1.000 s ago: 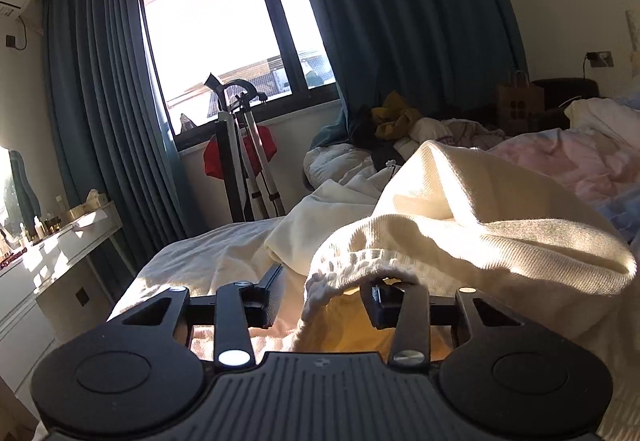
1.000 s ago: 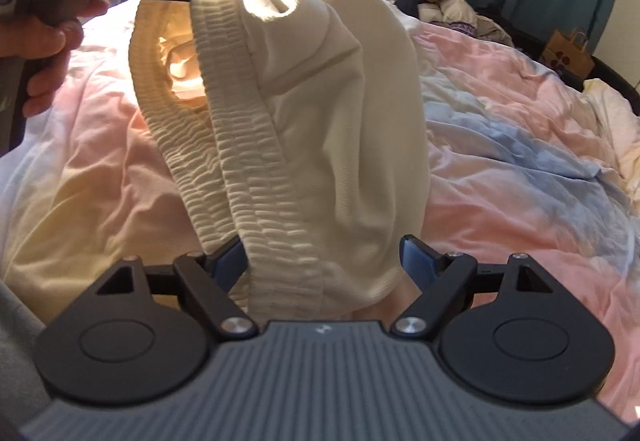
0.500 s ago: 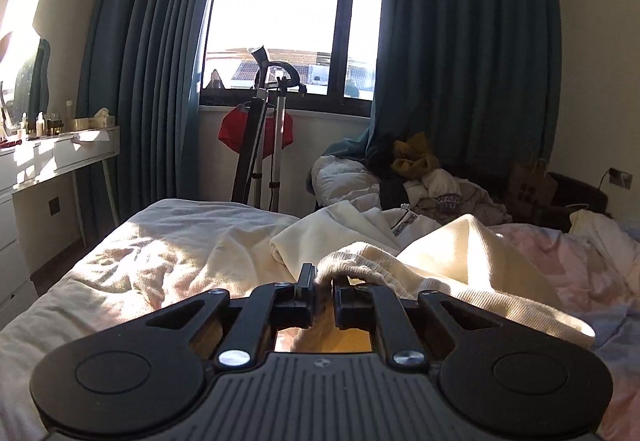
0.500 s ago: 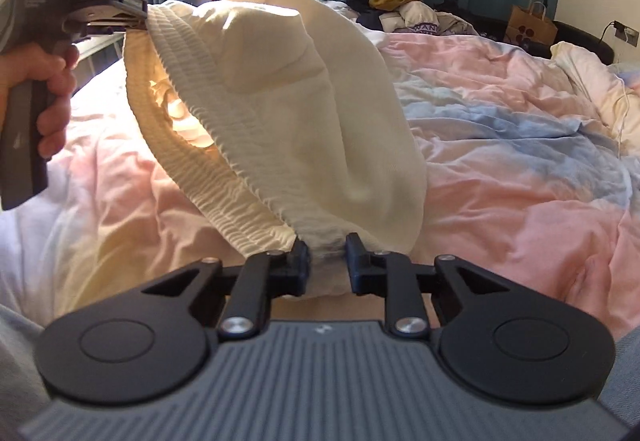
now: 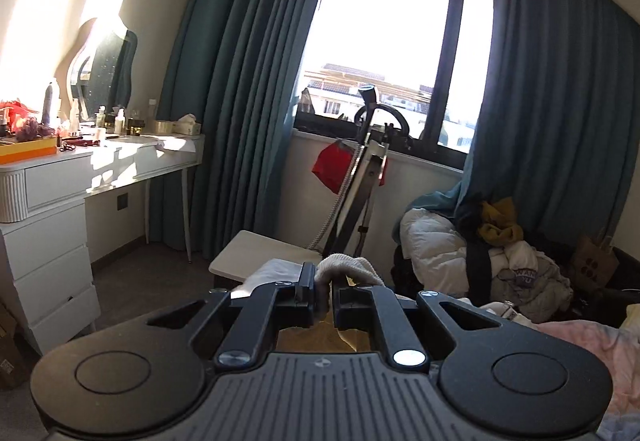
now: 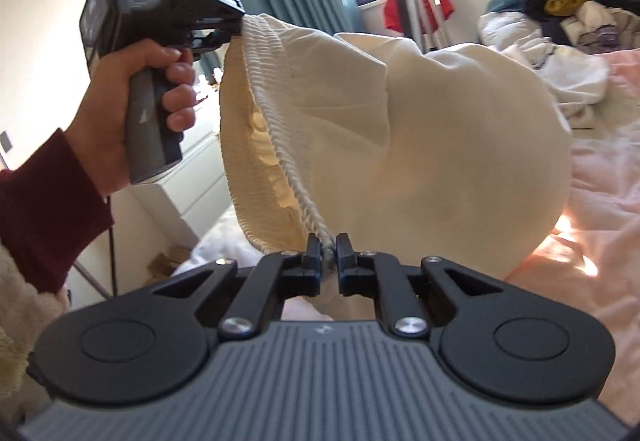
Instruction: Fold clothes
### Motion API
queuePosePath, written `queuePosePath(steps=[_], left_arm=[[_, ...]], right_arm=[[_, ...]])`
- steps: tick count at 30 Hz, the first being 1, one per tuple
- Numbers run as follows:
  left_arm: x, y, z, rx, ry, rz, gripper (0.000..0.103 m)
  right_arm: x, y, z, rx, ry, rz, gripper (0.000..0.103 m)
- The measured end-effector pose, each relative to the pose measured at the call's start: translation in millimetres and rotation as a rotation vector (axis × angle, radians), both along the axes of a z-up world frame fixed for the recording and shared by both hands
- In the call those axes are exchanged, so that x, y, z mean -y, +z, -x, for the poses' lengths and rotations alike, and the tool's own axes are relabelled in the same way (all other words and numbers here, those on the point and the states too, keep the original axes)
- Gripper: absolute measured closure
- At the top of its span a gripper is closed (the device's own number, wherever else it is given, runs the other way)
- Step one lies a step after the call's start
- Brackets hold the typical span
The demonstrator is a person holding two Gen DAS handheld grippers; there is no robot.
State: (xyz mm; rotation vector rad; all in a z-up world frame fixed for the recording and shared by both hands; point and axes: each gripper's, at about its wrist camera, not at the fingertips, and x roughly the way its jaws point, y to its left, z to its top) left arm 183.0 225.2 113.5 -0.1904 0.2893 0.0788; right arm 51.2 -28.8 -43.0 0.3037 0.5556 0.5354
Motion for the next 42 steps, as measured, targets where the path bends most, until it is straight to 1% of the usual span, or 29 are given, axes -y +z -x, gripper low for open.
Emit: queuePosePath(steps=[1, 3, 5, 7, 8, 11, 12, 14, 17, 18, 19, 21, 22, 23, 24, 25, 26, 28, 29, 32, 34, 36, 38, 42], left_arm=[[-16.5, 5.3, -8.0, -0.01, 0.033, -0.002, 0.094], [-46.5, 8.2, -26.9, -0.037, 0.101, -0.032, 0.094], [-71.0, -8.5, -46.9, -0.087, 0.15, -0.07, 0.094], [-95.2, -25.9, -67.0, -0.139, 0.199, -0.108, 0.094], [-112.2, -45.4, -77.4, -0.193, 0.222, -0.094, 0.094], [-141.9, -95.9, -93.2, -0.277, 0.243, -0.069, 0.094], [-148.3, -108.1, -94.9, -0.287, 0.241, -0.064, 0.094], [-158.4, -120.9, -92.0, -0.284, 0.23, -0.023, 0.093], [-163.2, -118.5, -82.5, -0.26, 0.211, 0.002, 0.091], [-164.3, -116.7, -78.9, -0.253, 0.204, 0.009, 0.088], [-163.7, -114.8, -71.2, -0.257, 0.206, 0.019, 0.081], [-162.3, -111.2, -55.1, -0.266, 0.213, 0.039, 0.066], [-161.7, -109.4, -47.1, -0.27, 0.216, 0.048, 0.052], [-161.0, -107.6, -39.0, -0.275, 0.219, 0.058, 0.051], [-160.3, -105.8, -31.0, -0.279, 0.222, 0.068, 0.051], [-159.6, -104.0, -22.9, -0.283, 0.225, 0.078, 0.05], [-157.4, -103.2, -11.0, -0.285, 0.219, 0.075, 0.047], [-148.8, -100.0, 14.3, -0.275, 0.215, 0.063, 0.046], [-143.6, -97.9, 27.2, -0.267, 0.217, 0.059, 0.045], [-118.8, -90.9, 69.4, -0.226, 0.201, 0.083, 0.043], [-96.2, -88.5, 94.4, -0.222, 0.144, 0.114, 0.042], [-65.6, -86.9, 120.0, -0.209, 0.078, 0.112, 0.042], [-30.7, -85.3, 137.8, -0.207, 0.016, 0.085, 0.042], [35.2, -78.1, 153.1, -0.203, -0.099, 0.061, 0.042]], right_arm=[[-14.8, 2.6, -8.4, 0.006, 0.037, -0.007, 0.093], [-44.7, 5.3, -25.1, 0.028, 0.111, -0.008, 0.093], [-71.3, 3.4, -40.0, 0.043, 0.174, -0.002, 0.093], [-93.8, -6.7, -55.7, 0.038, 0.229, 0.005, 0.093], [-103.1, -14.7, -63.6, 0.024, 0.251, 0.01, 0.093], [-120.2, -38.7, -83.4, -0.017, 0.3, 0.018, 0.093], [-123.3, -44.2, -87.6, -0.021, 0.314, 0.022, 0.093], [-126.1, -45.4, -91.0, -0.015, 0.33, 0.043, 0.093], [-125.2, -35.6, -93.4, -0.011, 0.354, 0.053, 0.093], [-123.7, -31.7, -93.1, -0.01, 0.357, 0.059, 0.091], [-121.3, -27.9, -89.5, -0.007, 0.354, 0.063, 0.091], [-116.5, -20.3, -82.3, -0.001, 0.348, 0.071, 0.09], [-114.0, -16.5, -78.7, 0.002, 0.346, 0.075, 0.088], [-111.6, -12.7, -75.1, 0.005, 0.343, 0.079, 0.086], [-109.2, -9.0, -71.5, 0.008, 0.34, 0.083, 0.078], [-106.8, -5.2, -67.9, 0.011, 0.337, 0.087, 0.067], [-101.9, -1.1, -63.3, 0.018, 0.331, 0.087, 0.061], [-84.3, 8.1, -51.6, 0.044, 0.305, 0.08, 0.033], [-74.4, 13.4, -46.6, 0.061, 0.295, 0.082, 0.031], [-36.0, 23.7, -21.7, 0.109, 0.256, 0.113, 0.032], [-10.2, 26.7, -14.5, 0.129, 0.214, 0.142, 0.032], [17.8, 29.3, -7.6, 0.137, 0.167, 0.178, 0.032], [47.1, 27.9, -2.8, 0.137, 0.114, 0.208, 0.032], [104.8, 24.1, 3.5, 0.127, 0.004, 0.227, 0.032]])
